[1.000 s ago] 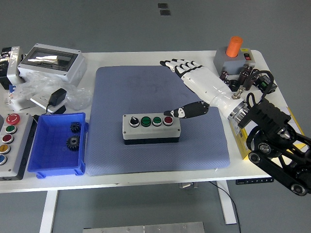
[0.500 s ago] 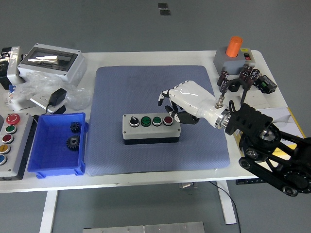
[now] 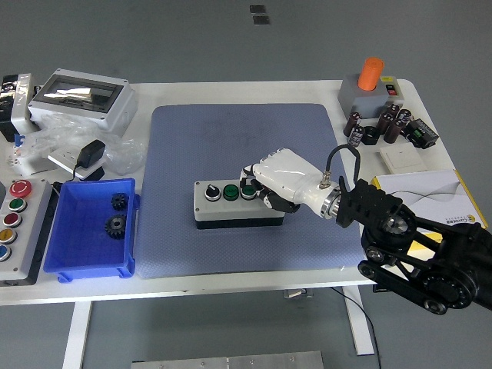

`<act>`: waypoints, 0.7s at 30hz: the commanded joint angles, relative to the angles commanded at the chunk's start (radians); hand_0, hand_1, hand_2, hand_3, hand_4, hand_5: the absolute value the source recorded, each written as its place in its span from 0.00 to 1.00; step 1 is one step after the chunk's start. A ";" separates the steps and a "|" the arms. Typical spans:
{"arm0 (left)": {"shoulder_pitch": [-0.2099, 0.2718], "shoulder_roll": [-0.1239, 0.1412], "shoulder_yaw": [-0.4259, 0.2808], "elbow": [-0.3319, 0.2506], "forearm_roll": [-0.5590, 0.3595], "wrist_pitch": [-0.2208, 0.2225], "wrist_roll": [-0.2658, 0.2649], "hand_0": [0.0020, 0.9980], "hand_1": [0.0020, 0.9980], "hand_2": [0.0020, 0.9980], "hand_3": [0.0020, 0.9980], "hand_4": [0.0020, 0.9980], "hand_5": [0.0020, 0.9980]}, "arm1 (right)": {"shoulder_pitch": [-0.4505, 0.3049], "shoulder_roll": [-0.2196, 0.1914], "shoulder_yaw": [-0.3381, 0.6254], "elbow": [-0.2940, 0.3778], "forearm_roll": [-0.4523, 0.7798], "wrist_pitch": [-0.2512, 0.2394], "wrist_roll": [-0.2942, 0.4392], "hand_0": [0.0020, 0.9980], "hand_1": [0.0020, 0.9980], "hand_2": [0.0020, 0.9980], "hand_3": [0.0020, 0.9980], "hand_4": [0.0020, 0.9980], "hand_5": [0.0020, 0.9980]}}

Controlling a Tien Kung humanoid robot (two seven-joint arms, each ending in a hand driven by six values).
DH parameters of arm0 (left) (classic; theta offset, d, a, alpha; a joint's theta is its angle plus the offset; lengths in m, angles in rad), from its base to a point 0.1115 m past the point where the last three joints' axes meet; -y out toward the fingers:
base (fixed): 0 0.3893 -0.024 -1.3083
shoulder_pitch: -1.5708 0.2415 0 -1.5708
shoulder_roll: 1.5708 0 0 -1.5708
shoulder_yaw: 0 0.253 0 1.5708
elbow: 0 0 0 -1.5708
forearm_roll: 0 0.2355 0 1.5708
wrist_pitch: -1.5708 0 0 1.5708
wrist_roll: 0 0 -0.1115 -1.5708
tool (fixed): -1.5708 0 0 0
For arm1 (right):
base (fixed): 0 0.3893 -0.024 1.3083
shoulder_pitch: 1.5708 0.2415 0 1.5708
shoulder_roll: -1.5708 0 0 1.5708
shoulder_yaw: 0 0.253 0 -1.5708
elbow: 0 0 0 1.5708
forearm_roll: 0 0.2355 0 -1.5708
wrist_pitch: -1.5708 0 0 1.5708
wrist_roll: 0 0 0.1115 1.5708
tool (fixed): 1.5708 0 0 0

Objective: Pick up the button,place it on the desk,press the button,press the button

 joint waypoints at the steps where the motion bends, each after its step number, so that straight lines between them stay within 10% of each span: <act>1: 0.000 0.000 0.000 0.000 0.000 0.000 -0.001 0.75 0.75 0.64 0.66 0.88 0.44 | -0.001 0.003 -0.002 -0.009 -0.001 0.001 0.000 0.09 0.03 0.10 0.63 0.10 0.00; 21: 0.003 0.001 0.008 0.000 -0.011 -0.003 -0.007 0.75 0.75 0.64 0.66 0.88 0.48 | -0.019 -0.012 0.059 0.012 0.147 -0.075 0.096 0.09 0.03 0.10 0.63 0.14 0.00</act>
